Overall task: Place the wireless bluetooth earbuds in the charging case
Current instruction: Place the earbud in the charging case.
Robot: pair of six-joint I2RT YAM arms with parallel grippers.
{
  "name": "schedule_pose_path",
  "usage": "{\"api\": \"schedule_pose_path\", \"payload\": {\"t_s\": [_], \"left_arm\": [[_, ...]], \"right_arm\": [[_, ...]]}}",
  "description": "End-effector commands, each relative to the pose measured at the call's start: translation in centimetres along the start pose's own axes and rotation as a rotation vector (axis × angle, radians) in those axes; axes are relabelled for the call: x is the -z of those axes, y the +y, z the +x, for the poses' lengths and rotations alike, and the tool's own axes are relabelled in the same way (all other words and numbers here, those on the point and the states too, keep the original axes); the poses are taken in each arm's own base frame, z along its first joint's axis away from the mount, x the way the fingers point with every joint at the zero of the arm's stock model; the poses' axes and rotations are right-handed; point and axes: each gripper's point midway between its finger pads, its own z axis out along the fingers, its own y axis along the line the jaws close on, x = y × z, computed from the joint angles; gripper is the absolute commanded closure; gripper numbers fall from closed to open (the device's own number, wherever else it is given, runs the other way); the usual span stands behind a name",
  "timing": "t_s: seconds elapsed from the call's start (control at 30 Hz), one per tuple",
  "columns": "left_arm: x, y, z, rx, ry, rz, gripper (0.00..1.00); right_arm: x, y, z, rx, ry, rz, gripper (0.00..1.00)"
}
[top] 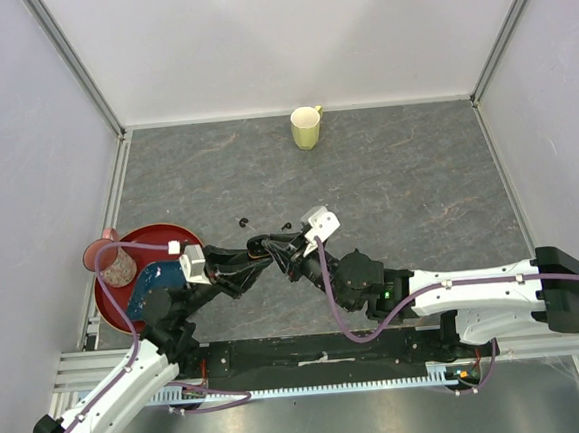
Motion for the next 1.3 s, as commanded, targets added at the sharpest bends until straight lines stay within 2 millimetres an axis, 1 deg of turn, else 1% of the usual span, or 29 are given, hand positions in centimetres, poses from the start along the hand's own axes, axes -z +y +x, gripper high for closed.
{"api": "schedule_pose_path", "payload": {"t_s": [0.0, 0.17, 0.4, 0.67, 0.83, 1.0, 1.17, 1.27], "left_arm": [[-0.5, -0.7, -3.6, -0.078, -0.113, 0.021, 0.98], [-0.1, -0.1, -3.9, -0.071, -0.146, -0.022, 0.98], [0.0, 0.2, -4.2, -0.072, -0.159, -0.038, 0.98], [-0.1, 0.4, -4.0, -0.068, -0.153, -0.047, 0.98], [-0.1, 0.6, -4.0, -0.069, -0.156, -0.061, 0.98], [0.0, 1.0, -3.8, -0.075, -0.152, -0.078, 0.98], [0.0, 0.8, -3.7, -0.077, -0.148, -0.068, 0.98], [0.0, 0.6, -3.5, -0.083, -0.143, -0.054, 0.98]], "right_arm": [[0.2, 0.0, -0.1, 0.016, -0.016, -0.002, 1.00], [0.3, 0.5, 0.4, 0.025, 0.000, -0.029, 1.00], [0.5, 1.0, 0.9, 0.032, 0.021, -0.052, 1.00], [0.5, 1.6, 0.8, 0.033, 0.029, -0.070, 1.00], [0.5, 1.7, 0.3, 0.017, 0.024, -0.070, 1.00], [0.3, 2.1, 0.3, -0.003, 0.038, -0.073, 1.00], [0.0, 2.3, 0.9, -0.012, 0.068, -0.067, 1.00], [-0.2, 2.4, 1.2, -0.018, 0.088, -0.055, 0.94]]}}
